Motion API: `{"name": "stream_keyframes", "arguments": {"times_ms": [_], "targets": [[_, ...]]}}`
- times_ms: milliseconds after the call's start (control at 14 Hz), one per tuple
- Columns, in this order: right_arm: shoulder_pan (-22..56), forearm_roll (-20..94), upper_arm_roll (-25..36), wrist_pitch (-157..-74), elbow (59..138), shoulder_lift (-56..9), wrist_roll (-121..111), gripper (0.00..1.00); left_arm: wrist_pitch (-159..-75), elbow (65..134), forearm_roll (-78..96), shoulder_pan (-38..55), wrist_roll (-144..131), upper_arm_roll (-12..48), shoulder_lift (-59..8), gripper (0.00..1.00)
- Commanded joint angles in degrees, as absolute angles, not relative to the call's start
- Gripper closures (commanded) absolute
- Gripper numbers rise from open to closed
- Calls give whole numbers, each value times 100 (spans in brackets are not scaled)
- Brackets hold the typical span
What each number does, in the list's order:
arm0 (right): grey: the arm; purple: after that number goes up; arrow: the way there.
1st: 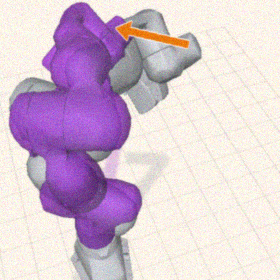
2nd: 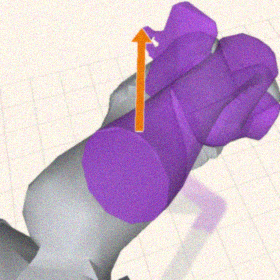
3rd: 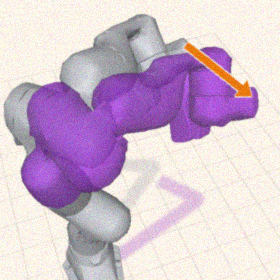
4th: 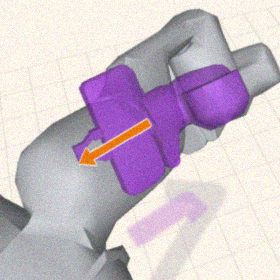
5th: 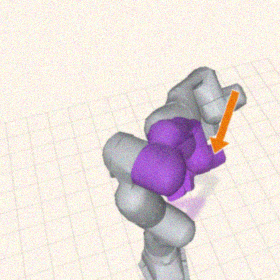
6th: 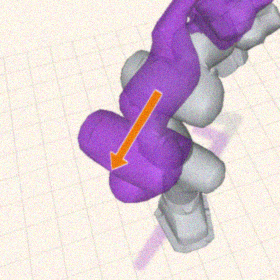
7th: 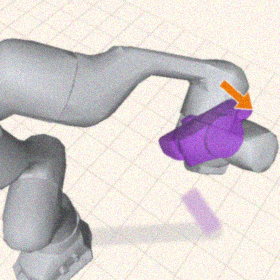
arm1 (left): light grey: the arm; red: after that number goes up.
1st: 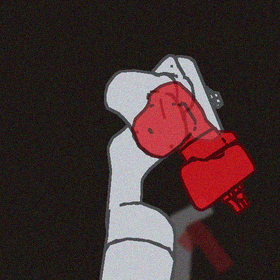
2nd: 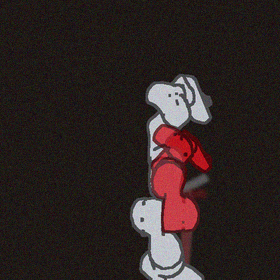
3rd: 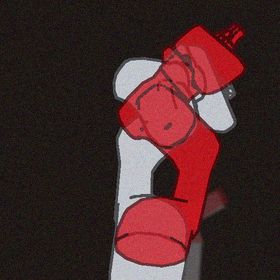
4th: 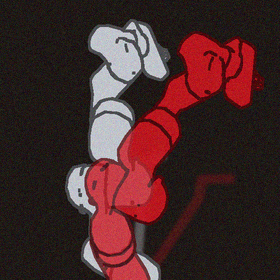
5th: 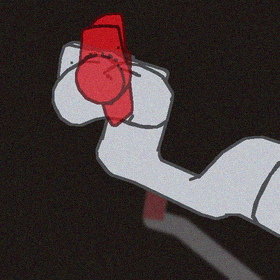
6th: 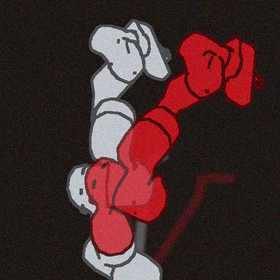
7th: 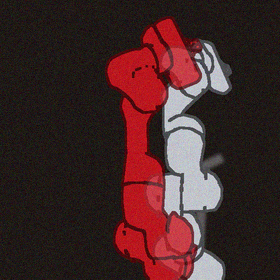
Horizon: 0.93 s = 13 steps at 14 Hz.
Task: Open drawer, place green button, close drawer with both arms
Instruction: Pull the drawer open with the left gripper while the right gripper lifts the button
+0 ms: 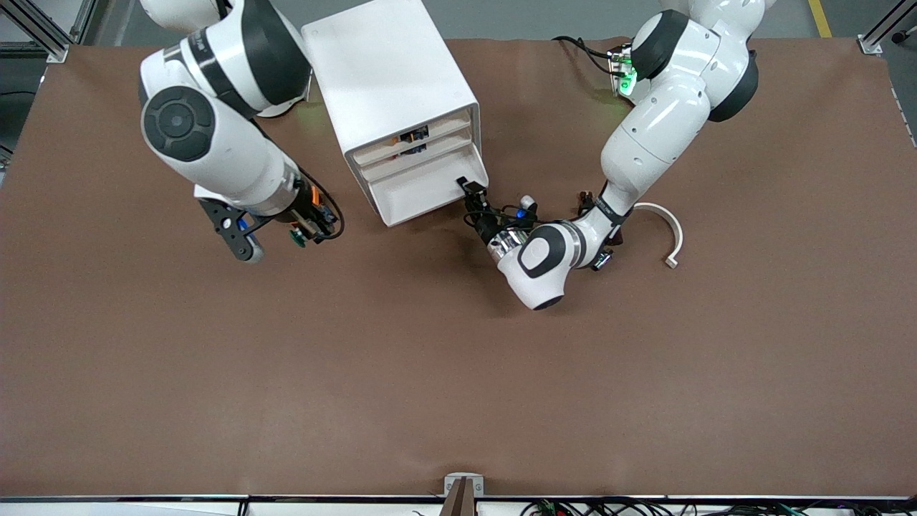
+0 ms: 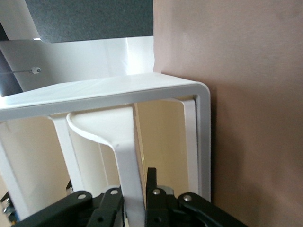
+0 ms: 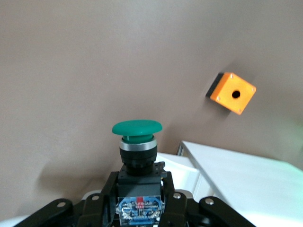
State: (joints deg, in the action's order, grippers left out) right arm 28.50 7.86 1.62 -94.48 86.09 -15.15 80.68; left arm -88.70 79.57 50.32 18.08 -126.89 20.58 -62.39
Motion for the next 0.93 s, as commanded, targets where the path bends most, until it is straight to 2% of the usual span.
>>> {"name": "stream_keyframes", "arguments": {"times_ms": [0,286,357,429,571,857], "targets": [[3198,844,220,-9728,8893,-1406,8734,100,-9096,7901,5036,1644,-12542,1960,-6258,83],[3699,782,228,-10370,9298,-1406,9552,100,-9097,7840,5036,1538,-12472,1942,-6267,82],[3831,765,229,-10528,9421,-1415,9754,100,-9097,7840,5036,1538,-12454,1942,-6267,79],[3980,747,229,-10764,9605,-1415,9930,100,-9097,7840,5036,1538,-12454,1942,-6258,64],[4244,581,229,-11195,9895,-1450,10316,100,-9184,7822,5045,1521,-12332,1942,-6249,0],[4728,334,229,-12039,10388,-1573,11012,100,-9185,7586,5115,1398,-10788,1978,-6214,0]]}}
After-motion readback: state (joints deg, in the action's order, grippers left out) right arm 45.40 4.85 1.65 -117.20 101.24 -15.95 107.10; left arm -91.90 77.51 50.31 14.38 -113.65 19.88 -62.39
